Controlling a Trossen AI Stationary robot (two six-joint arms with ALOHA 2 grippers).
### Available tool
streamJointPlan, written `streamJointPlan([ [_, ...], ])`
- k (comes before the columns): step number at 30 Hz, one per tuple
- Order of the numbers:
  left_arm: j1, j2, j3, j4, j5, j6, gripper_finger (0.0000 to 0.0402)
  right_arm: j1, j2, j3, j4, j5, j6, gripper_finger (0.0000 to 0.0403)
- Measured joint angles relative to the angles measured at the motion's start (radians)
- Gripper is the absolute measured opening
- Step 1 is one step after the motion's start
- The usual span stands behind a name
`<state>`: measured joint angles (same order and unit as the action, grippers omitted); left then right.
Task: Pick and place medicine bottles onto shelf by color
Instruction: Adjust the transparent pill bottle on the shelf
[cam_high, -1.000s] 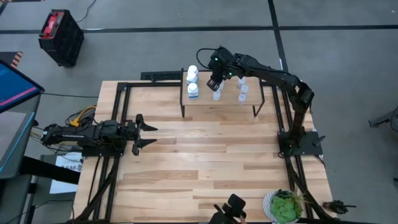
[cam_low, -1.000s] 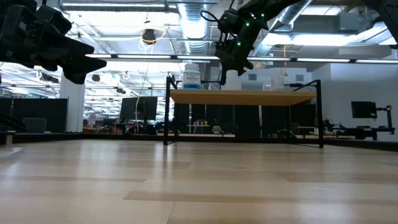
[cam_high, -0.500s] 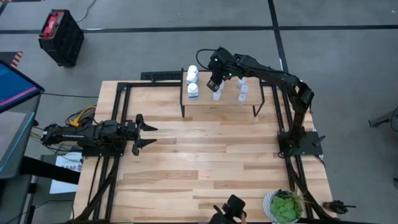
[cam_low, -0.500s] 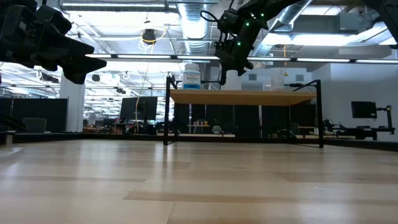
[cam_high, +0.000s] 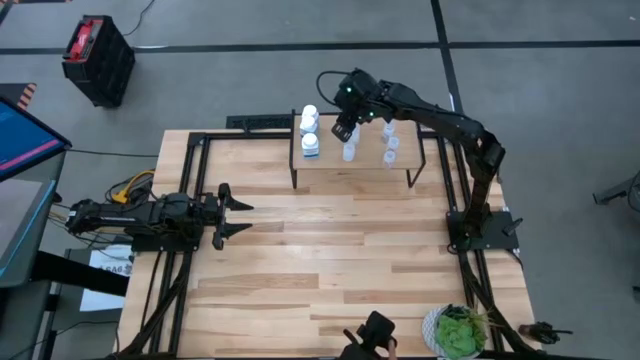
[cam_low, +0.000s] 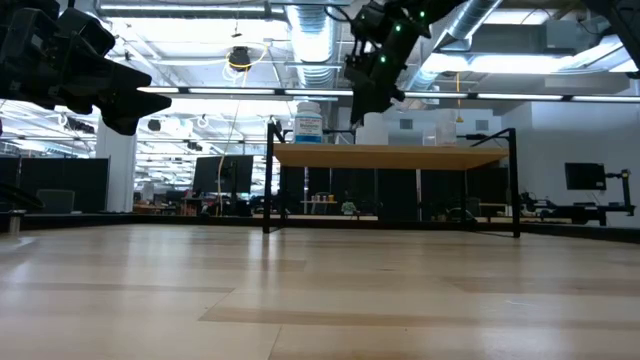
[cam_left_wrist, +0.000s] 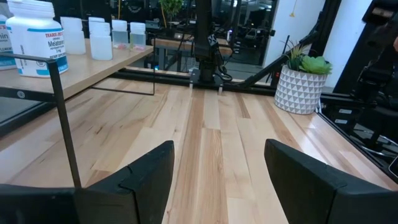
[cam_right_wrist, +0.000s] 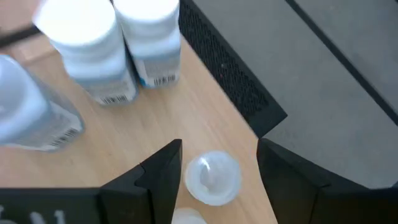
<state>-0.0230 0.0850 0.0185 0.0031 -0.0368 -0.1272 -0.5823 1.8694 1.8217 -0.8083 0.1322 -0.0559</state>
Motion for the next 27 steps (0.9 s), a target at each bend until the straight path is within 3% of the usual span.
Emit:
streamJointPlan([
  [8,0.0,0.0,0.0,0.0,0.0,0.0,0.0238,0.014,0.0,0.185,-0.15,0.0,0.002,0.023],
  [13,0.0,0.0,0.0,0.0,0.0,0.0,0.0238,0.063,-0.002,0.269,-0.352,0.0,-0.007,0.023],
  [18,0.0,0.0,0.0,0.0,0.0,0.0,0.0238,0.164,-0.013,0.265,-0.634,0.006,-0.02,0.023],
  [23,0.0,0.0,0.0,0.0,0.0,0.0,0.0238,0.316,-0.11,0.222,-0.655,0.022,-0.003,0.023],
  [27,0.0,0.0,0.0,0.0,0.0,0.0,0.0238,0.432,-0.269,0.123,-0.643,0.023,0.022,0.023],
])
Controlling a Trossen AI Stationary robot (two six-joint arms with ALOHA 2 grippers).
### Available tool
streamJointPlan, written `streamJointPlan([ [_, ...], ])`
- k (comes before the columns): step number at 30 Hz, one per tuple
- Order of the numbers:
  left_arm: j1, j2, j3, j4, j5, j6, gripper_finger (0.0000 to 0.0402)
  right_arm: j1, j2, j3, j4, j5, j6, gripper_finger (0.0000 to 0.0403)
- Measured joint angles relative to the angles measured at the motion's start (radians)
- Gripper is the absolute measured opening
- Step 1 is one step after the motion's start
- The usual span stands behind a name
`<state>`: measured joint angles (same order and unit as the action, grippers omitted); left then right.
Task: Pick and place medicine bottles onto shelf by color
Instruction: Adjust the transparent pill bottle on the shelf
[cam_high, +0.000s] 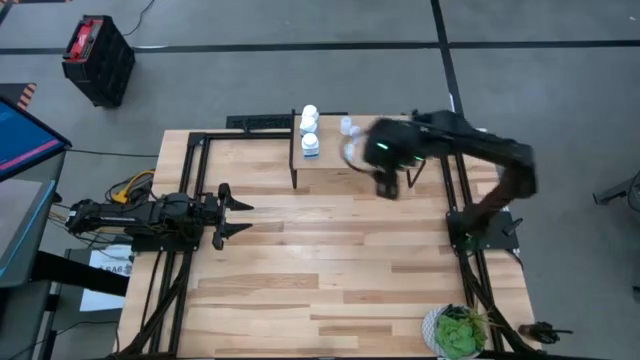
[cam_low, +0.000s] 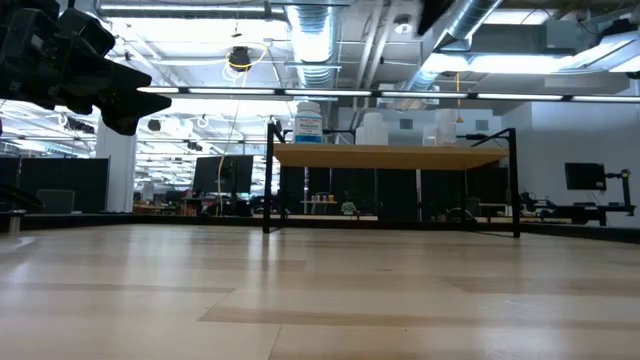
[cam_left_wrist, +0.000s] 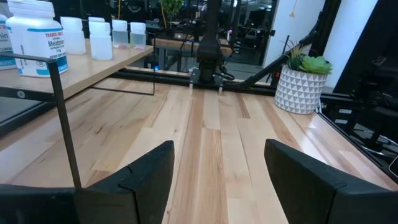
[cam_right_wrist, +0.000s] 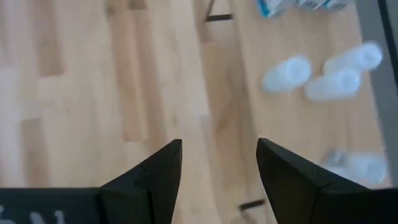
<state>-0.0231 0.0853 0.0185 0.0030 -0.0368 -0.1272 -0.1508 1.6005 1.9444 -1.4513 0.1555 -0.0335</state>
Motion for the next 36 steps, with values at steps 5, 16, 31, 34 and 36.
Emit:
streamJointPlan([
  [5,0.0,0.0,0.0,0.0,0.0,0.0,0.0238,0.154,-0.286,-0.275,0.176,0.001,0.177,0.023],
  [16,0.0,0.0,0.0,0.0,0.0,0.0,0.0238,0.431,-0.758,-1.046,1.086,0.007,0.237,0.023],
  [31,0.0,0.0,0.0,0.0,0.0,0.0,0.0238,0.118,-0.743,-1.298,1.144,0.154,0.29,0.023],
  [34,0.0,0.0,0.0,0.0,0.0,0.0,0.0238,0.037,-0.724,-1.298,1.126,0.15,0.276,0.023],
  [36,0.0,0.0,0.0,0.0,0.0,0.0,0.0238,-0.009,-0.702,-1.298,1.125,0.139,0.271,0.023],
])
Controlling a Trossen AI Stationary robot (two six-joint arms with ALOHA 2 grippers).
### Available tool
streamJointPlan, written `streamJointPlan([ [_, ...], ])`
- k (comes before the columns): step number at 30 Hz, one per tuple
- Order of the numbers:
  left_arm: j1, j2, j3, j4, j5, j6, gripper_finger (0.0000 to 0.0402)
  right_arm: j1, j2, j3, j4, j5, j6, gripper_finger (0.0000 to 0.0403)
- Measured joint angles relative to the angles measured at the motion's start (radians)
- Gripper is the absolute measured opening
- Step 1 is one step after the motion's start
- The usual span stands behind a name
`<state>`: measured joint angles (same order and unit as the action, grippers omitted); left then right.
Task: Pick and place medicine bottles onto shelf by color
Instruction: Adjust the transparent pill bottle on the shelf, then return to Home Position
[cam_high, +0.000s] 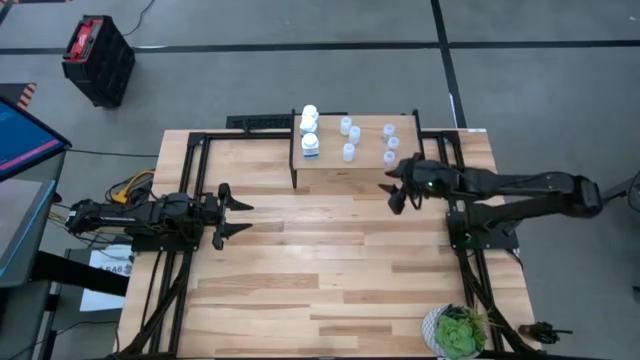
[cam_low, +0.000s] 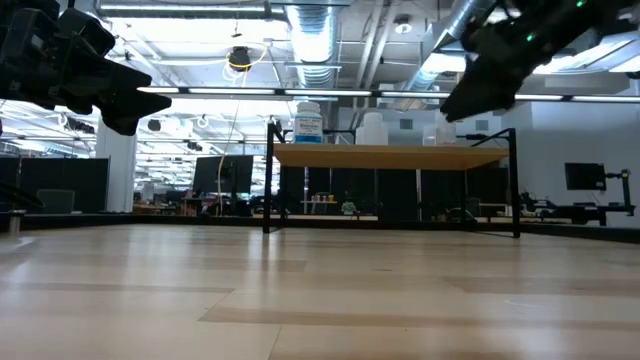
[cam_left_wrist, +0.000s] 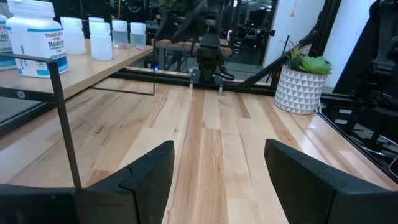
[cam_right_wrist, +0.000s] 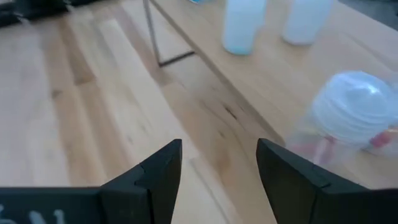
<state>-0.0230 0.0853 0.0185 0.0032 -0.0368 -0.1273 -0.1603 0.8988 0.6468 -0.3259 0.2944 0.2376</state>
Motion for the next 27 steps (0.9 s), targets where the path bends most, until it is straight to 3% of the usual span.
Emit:
streamJointPlan([
  [8,0.0,0.0,0.0,0.0,0.0,0.0,0.0238,-0.083,0.073,0.0,0.019,-0.008,-0.035,0.023],
  [27,0.0,0.0,0.0,0.0,0.0,0.0,0.0238,-0.147,0.042,0.001,0.022,0.015,-0.079,0.023],
])
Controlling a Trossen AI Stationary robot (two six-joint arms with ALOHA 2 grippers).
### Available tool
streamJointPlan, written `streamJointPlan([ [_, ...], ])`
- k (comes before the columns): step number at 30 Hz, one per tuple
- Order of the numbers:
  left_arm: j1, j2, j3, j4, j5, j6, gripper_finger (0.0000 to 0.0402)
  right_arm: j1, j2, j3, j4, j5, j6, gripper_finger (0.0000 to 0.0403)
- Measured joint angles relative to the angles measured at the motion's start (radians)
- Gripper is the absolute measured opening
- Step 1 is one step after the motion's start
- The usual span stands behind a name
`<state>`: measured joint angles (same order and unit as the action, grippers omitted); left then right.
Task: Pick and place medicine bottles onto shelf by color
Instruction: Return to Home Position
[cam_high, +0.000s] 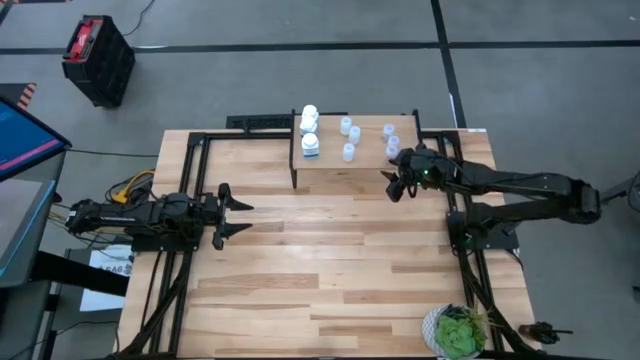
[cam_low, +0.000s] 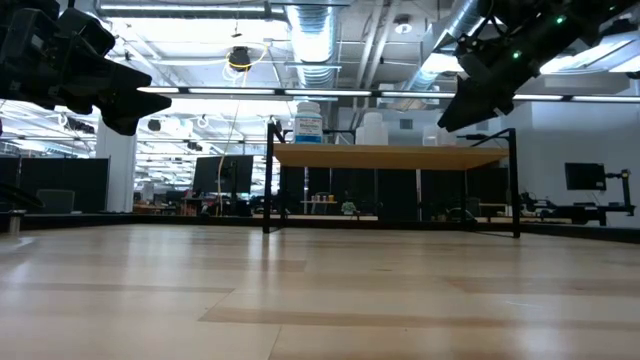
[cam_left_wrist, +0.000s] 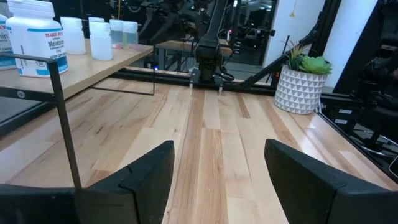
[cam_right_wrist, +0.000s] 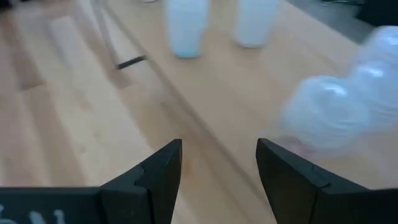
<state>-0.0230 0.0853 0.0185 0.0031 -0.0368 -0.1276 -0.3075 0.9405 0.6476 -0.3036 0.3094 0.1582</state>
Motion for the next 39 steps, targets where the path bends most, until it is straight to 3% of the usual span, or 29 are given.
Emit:
streamJointPlan([
  [10,0.0,0.0,0.0,0.0,0.0,0.0,0.0238,0.141,-0.073,0.02,-0.001,-0.099,-0.002,0.023],
  [19,0.0,0.0,0.0,0.0,0.0,0.0,0.0238,0.364,-0.232,0.012,0.013,-0.104,0.018,0.023],
  [30,0.0,0.0,0.0,0.0,0.0,0.0,0.0238,0.601,-0.378,-0.246,0.333,0.005,0.016,0.023],
  [39,0.0,0.0,0.0,0.0,0.0,0.0,0.0238,0.591,-0.409,-0.37,0.544,0.006,-0.009,0.023],
])
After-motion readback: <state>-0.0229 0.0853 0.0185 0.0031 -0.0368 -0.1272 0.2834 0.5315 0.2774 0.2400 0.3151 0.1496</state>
